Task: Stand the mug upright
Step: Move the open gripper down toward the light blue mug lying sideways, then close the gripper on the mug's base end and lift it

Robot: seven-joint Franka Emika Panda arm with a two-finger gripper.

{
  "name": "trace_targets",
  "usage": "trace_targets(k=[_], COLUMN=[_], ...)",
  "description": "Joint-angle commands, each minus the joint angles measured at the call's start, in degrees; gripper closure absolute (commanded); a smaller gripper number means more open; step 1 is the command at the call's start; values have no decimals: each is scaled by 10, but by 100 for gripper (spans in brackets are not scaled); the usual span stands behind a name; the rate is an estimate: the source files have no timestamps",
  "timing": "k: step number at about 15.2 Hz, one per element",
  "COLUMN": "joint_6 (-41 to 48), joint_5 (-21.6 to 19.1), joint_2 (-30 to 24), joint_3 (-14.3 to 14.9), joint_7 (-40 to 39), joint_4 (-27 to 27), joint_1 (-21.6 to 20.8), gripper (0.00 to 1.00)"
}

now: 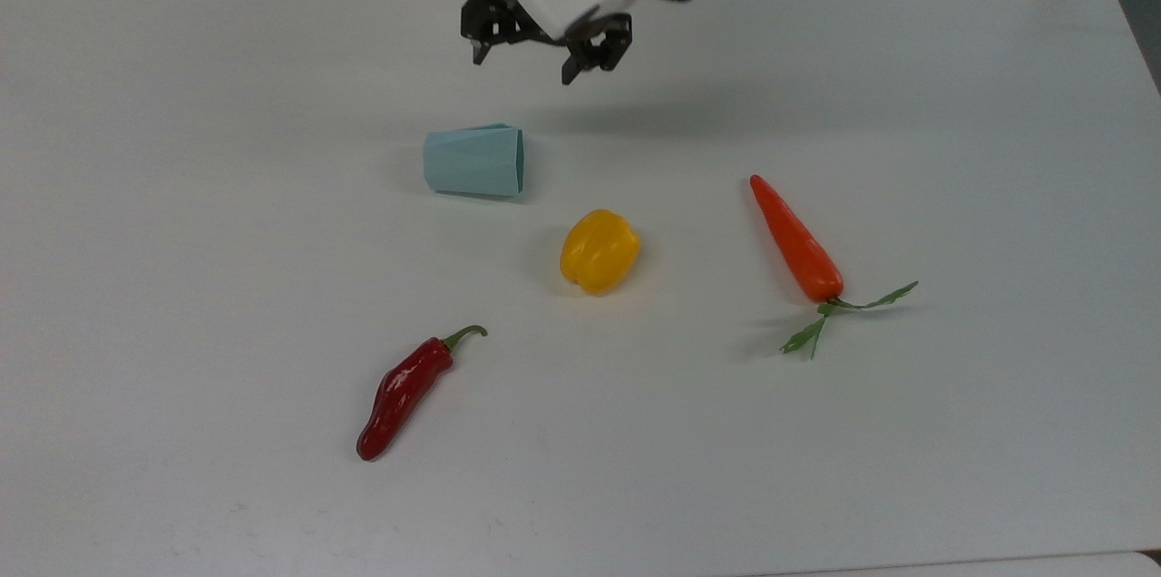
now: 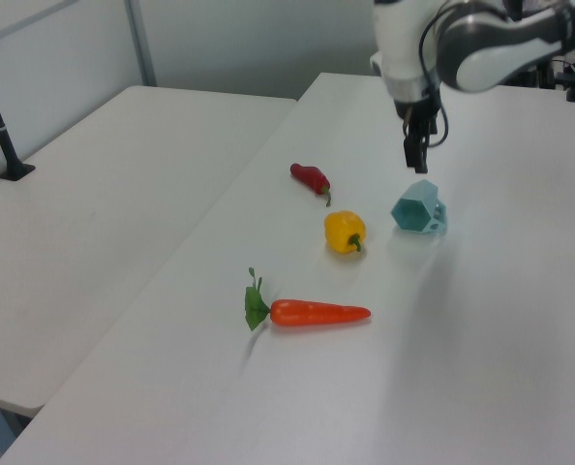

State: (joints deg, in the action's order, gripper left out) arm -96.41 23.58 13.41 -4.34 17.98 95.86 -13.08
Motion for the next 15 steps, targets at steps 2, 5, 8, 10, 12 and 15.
trace_targets(k=[2, 5, 8, 10, 12, 15], joint_6=[10, 17, 32, 48, 68, 78], joint_5=[77, 130, 188, 225, 241, 268], joint_2=[58, 101, 145, 157, 159, 163], joint_3=[5, 5, 5, 5, 6, 7], joint_7=[85, 145, 199, 215, 215, 213], joint_4=[-3, -3, -5, -4, -4, 8], joint_1=[-34, -52, -65, -65, -63, -61], gripper=[0, 0, 0, 0, 0, 16])
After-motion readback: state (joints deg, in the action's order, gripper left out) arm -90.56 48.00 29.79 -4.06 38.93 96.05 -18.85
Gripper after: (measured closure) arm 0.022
